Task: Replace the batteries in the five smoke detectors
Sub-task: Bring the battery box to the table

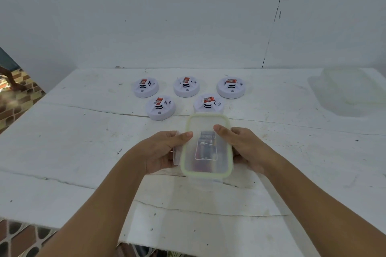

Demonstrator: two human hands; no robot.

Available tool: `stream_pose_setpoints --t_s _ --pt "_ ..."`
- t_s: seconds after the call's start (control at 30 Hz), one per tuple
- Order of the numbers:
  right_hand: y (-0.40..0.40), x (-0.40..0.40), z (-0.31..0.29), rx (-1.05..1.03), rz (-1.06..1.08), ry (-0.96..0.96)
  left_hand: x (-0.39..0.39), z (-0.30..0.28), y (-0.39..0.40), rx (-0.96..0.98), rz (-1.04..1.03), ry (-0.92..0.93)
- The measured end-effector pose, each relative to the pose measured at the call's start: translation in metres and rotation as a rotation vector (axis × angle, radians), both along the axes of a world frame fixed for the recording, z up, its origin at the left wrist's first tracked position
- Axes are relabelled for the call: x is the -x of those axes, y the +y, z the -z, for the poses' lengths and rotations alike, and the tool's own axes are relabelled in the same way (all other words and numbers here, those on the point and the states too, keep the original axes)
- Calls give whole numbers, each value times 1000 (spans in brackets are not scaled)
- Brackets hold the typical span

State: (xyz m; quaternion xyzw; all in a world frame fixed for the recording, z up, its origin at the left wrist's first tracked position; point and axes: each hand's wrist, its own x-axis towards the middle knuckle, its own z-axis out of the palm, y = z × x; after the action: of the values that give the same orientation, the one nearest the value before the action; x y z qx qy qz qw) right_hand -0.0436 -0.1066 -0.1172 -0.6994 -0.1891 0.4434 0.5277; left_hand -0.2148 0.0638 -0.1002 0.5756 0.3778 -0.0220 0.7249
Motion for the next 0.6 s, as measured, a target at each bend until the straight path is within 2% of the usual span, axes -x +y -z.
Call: stream_pose_setpoints --t_s 0.37,0.43,0.6 --pt "0 6 0 -9 121 74 0 -10 -5 -43 28 5" --pt "-1 7 1 -39 165 47 1 -12 -6 -58 43 6" --pt "-3 7 -5 -21 126 -6 0 -13 -9 -163 -17 8"
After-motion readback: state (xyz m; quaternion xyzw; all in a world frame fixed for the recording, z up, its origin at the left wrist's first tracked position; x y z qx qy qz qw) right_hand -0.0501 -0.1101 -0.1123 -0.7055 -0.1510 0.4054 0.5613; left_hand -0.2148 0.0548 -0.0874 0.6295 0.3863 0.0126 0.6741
